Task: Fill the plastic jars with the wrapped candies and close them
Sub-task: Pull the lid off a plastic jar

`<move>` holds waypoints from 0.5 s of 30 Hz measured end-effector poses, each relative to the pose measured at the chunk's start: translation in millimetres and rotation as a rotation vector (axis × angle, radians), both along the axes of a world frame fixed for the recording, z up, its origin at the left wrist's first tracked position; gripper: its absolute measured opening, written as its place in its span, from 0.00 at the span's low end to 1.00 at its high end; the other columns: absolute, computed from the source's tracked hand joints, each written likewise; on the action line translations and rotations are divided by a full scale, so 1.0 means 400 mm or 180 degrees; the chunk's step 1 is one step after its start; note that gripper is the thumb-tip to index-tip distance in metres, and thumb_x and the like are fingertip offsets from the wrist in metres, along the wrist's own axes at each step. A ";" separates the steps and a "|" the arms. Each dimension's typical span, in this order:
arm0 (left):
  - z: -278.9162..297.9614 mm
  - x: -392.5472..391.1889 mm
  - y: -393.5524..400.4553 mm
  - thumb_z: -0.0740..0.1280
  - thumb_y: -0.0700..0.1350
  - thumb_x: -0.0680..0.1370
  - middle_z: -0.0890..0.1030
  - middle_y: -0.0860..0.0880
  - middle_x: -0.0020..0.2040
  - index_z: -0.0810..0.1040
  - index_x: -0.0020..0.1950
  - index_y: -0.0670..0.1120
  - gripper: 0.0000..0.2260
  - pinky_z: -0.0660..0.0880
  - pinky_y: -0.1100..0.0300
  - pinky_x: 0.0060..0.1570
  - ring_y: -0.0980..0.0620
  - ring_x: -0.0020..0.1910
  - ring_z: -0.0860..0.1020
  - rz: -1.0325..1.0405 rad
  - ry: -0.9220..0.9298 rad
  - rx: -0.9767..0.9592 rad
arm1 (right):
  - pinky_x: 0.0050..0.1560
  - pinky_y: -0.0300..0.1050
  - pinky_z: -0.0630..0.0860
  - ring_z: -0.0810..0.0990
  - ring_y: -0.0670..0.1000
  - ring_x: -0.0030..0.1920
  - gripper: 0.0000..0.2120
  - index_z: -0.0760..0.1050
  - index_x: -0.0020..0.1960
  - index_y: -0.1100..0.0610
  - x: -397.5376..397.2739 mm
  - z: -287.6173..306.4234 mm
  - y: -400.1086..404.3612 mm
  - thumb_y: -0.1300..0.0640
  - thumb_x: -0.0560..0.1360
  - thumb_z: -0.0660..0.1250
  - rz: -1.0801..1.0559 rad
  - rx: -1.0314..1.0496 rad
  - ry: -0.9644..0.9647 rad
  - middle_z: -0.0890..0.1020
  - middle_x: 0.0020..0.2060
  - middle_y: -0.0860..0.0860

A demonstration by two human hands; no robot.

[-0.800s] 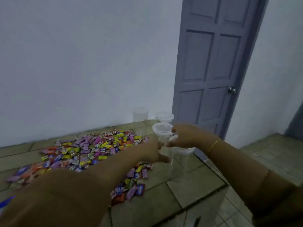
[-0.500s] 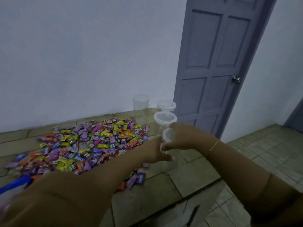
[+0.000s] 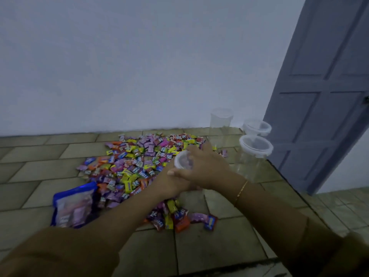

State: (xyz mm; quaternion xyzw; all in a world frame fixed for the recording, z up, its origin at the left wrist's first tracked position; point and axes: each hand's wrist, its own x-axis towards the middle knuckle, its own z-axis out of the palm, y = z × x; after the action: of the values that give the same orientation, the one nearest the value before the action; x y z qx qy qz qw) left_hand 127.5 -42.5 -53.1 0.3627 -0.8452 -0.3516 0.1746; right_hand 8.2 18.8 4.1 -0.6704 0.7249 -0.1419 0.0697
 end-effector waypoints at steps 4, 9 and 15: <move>-0.010 0.071 0.000 0.74 0.45 0.71 0.79 0.61 0.38 0.75 0.48 0.51 0.11 0.69 0.77 0.38 0.73 0.40 0.76 0.0385 0.0644 0.0096 | 0.60 0.51 0.70 0.69 0.60 0.63 0.36 0.60 0.72 0.51 0.051 0.020 -0.039 0.31 0.72 0.58 0.0536 0.0217 -0.0028 0.64 0.63 0.57; -0.028 0.106 0.009 0.79 0.38 0.64 0.79 0.71 0.47 0.69 0.56 0.61 0.30 0.69 0.78 0.45 0.73 0.49 0.76 0.0725 0.1211 0.0025 | 0.36 0.44 0.64 0.71 0.54 0.34 0.26 0.65 0.31 0.58 0.046 0.041 -0.140 0.43 0.81 0.50 0.0615 0.0146 -0.0607 0.69 0.30 0.54; -0.048 0.102 0.006 0.80 0.54 0.59 0.78 0.60 0.56 0.68 0.61 0.63 0.34 0.73 0.67 0.54 0.63 0.56 0.76 0.0907 0.1327 -0.0042 | 0.39 0.44 0.70 0.74 0.52 0.37 0.19 0.65 0.34 0.50 0.029 -0.005 -0.173 0.49 0.82 0.50 0.0186 0.0354 -0.0819 0.74 0.35 0.54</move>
State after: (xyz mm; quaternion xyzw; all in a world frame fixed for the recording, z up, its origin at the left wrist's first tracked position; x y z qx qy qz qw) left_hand 168.3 -40.1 -72.2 0.3967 -0.7335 -0.3851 0.3954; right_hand 20.0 -50.5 2.1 -0.6626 0.6969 -0.1843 0.2032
